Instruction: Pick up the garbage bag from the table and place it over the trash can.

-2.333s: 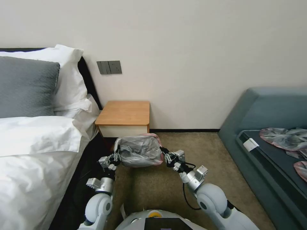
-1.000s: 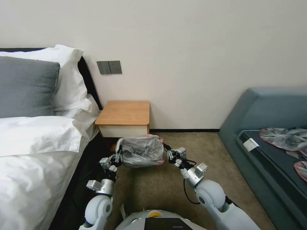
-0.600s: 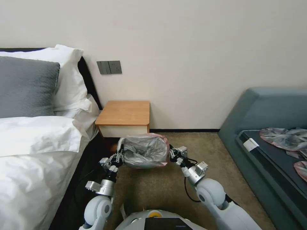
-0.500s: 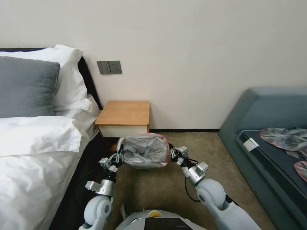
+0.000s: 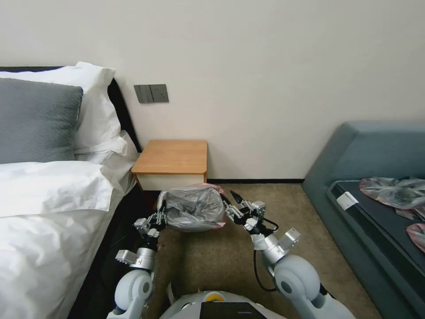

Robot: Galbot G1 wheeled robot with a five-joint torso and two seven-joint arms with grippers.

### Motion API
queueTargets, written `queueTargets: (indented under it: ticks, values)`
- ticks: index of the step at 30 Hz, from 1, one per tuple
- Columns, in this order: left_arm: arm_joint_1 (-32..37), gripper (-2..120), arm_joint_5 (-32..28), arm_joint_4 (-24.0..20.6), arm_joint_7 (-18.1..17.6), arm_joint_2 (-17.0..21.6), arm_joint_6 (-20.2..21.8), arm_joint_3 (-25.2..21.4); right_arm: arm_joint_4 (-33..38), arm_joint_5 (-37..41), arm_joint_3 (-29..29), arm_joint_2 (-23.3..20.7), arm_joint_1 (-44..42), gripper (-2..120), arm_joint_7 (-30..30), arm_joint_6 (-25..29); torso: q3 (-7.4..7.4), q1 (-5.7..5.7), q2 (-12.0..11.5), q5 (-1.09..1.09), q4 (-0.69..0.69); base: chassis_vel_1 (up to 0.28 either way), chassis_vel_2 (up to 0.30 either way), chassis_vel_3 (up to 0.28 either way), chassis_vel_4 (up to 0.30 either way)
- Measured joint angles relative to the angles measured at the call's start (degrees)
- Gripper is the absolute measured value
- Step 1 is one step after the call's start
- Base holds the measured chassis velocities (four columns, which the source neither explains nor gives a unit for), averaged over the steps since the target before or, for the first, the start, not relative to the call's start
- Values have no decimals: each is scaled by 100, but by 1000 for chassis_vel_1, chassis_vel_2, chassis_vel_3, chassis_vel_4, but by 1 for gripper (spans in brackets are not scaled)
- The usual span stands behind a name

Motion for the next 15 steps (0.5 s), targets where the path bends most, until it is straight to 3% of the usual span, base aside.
queueTargets:
  ticks: [3, 8, 11, 12, 15]
  values:
    - [29, 9, 9, -37, -1, 9, 0, 1, -193, 51, -59, -20, 95, 74, -77, -41, 0, 0, 0, 1, 0, 0, 0, 0, 0]
    - [45, 9, 12, -59, 0, 7, 0, 2, -302, 43, -63, -53, 140, 89, -140, -44, 0, 0, 0, 1, 0, 0, 0, 0, 0]
    - [46, 9, 13, -63, 0, 6, 0, 5, -318, 43, -54, -67, 146, 85, -147, -40, 0, 0, 0, 1, 0, 0, 0, 0, 0]
    - [45, 9, 18, -66, 0, 2, 0, 12, -327, 33, -40, -78, 150, 76, -157, -17, 0, 0, 0, 1, 0, 0, 0, 0, 0]
    - [41, 9, 30, -65, -1, -3, 4, 23, -311, 1, -29, -81, 150, 67, -176, 6, 0, 0, 0, 1, 0, 0, 0, 0, 0]
